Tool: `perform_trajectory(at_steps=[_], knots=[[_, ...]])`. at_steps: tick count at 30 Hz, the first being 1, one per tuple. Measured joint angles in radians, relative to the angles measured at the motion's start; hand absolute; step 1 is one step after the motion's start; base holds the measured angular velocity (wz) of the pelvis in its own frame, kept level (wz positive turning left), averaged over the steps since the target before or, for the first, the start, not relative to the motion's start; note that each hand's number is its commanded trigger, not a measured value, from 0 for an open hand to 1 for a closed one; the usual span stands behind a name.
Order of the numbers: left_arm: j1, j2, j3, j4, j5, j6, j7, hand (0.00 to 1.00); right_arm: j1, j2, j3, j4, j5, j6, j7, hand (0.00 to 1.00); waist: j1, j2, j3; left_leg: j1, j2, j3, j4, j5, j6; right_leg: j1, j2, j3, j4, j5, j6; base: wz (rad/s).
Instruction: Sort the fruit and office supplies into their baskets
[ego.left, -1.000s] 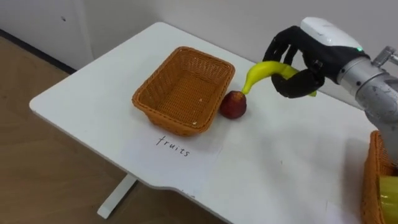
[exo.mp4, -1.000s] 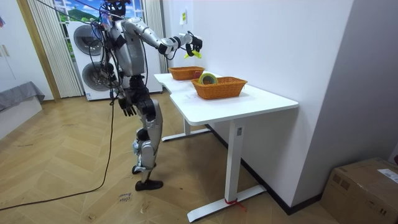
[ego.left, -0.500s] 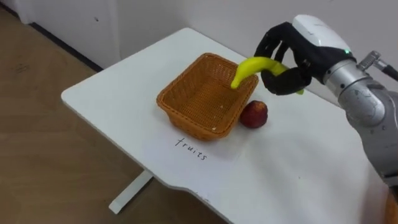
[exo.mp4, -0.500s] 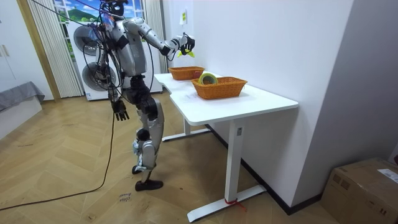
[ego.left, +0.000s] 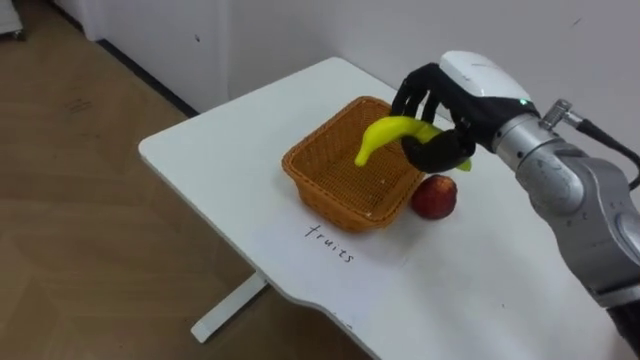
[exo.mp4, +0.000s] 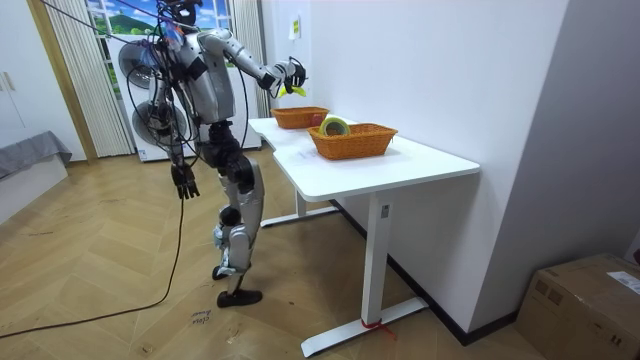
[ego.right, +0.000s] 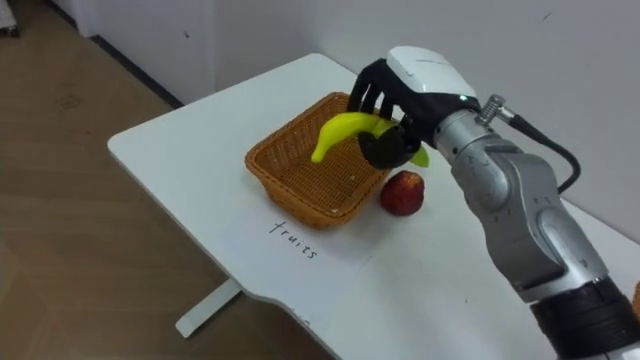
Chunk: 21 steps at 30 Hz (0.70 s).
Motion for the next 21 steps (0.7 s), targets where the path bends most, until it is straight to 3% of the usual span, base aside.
perform_trajectory(at_steps=[6,7,8,9,10,11,21], knots=[[0.000,0.003,0.000,-0.001,0.000,0.000,0.001,0.00,0.000,0.000,0.001,0.001,-0.001,0.002,-0.001,1.00,0.009,-0.017,-0.0028,-0.005,-0.001,-0.006,0.009,-0.002,0.003,0.002,0.000,-0.001,0.002,0.000,0.000,0.05],[0.000,0.003,0.000,-0.003,0.000,0.000,0.001,0.00,0.000,0.000,0.003,0.001,-0.001,0.004,-0.001,0.83,0.008,-0.017,-0.0029,-0.007,-0.001,-0.007,0.011,-0.002,0.003,0.002,0.000,-0.002,0.002,0.000,0.000,0.04],[0.001,0.004,0.000,-0.008,0.000,0.002,0.002,0.00,0.000,0.000,0.005,0.001,-0.001,0.009,-0.001,0.77,0.009,-0.017,-0.0030,-0.009,-0.001,-0.008,0.014,-0.002,0.003,0.002,0.000,-0.002,0.002,0.000,0.000,0.03],[0.001,0.004,0.000,-0.010,0.000,0.004,0.002,0.00,0.000,0.000,0.008,0.001,-0.001,0.011,-0.001,0.56,0.009,-0.017,-0.0030,-0.009,-0.002,-0.009,0.014,-0.002,0.003,0.002,0.000,-0.002,0.002,0.000,0.000,0.00],[0.001,0.006,0.000,-0.014,0.000,0.006,0.003,0.00,0.000,0.000,0.015,0.003,-0.001,0.011,-0.002,0.07,0.009,-0.017,-0.0030,-0.010,-0.002,-0.009,0.015,-0.002,0.003,0.002,0.000,-0.002,0.002,0.000,0.000,0.00],[0.002,0.007,0.000,-0.017,0.000,0.006,0.004,0.00,0.000,0.000,0.025,0.005,0.000,0.011,-0.004,0.00,0.009,-0.017,-0.0030,-0.010,-0.003,-0.009,0.016,-0.002,0.003,0.002,0.000,-0.003,0.003,0.000,0.000,0.00],[0.012,0.010,0.000,-0.021,-0.007,0.016,0.020,0.00,0.000,0.005,0.031,0.043,-0.002,0.010,-0.009,0.00,0.029,-0.009,-0.0033,-0.014,-0.007,-0.018,0.020,-0.001,0.003,-0.001,-0.001,-0.002,0.003,0.000,0.000,0.01]])
